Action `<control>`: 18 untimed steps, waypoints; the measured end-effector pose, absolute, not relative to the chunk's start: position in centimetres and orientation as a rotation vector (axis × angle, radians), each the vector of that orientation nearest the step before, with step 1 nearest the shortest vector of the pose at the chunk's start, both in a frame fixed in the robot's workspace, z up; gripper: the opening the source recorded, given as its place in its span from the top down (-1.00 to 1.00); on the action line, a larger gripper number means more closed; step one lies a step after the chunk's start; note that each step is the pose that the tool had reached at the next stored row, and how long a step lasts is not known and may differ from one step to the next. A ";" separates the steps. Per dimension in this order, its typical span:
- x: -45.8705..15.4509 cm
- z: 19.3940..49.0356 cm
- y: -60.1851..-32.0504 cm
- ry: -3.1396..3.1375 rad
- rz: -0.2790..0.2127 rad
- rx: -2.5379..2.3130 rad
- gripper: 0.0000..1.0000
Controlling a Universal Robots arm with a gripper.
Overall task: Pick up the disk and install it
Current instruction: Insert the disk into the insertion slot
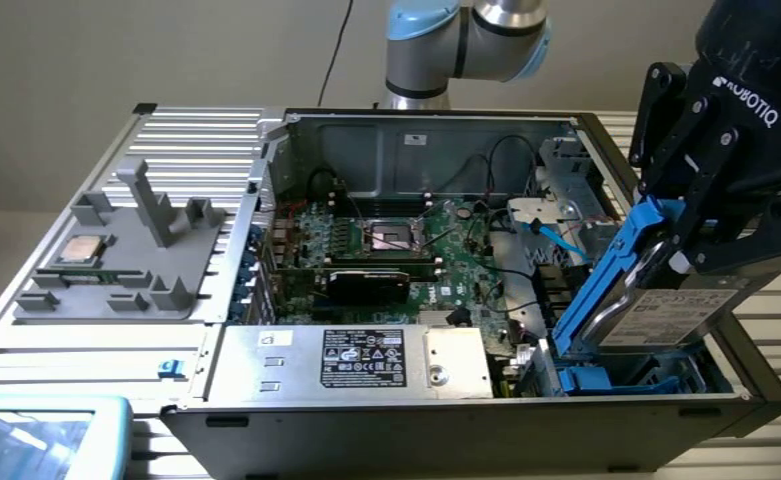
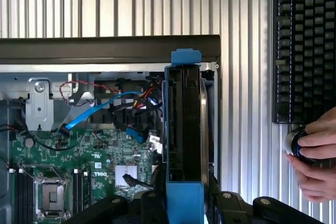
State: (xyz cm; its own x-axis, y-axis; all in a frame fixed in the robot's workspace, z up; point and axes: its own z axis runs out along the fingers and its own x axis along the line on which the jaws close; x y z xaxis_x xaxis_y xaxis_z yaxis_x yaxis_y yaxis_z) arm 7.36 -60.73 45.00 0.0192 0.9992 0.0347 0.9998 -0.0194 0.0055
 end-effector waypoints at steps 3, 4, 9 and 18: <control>7.5 44.7 -60.7 -2.185 -0.045 -2.228 0.25; 7.5 44.6 -60.7 -2.185 -0.045 -2.228 0.25; 7.5 44.2 -60.7 -2.183 -0.048 -2.227 0.25; 7.6 43.6 -60.7 -2.175 -0.065 -2.219 0.25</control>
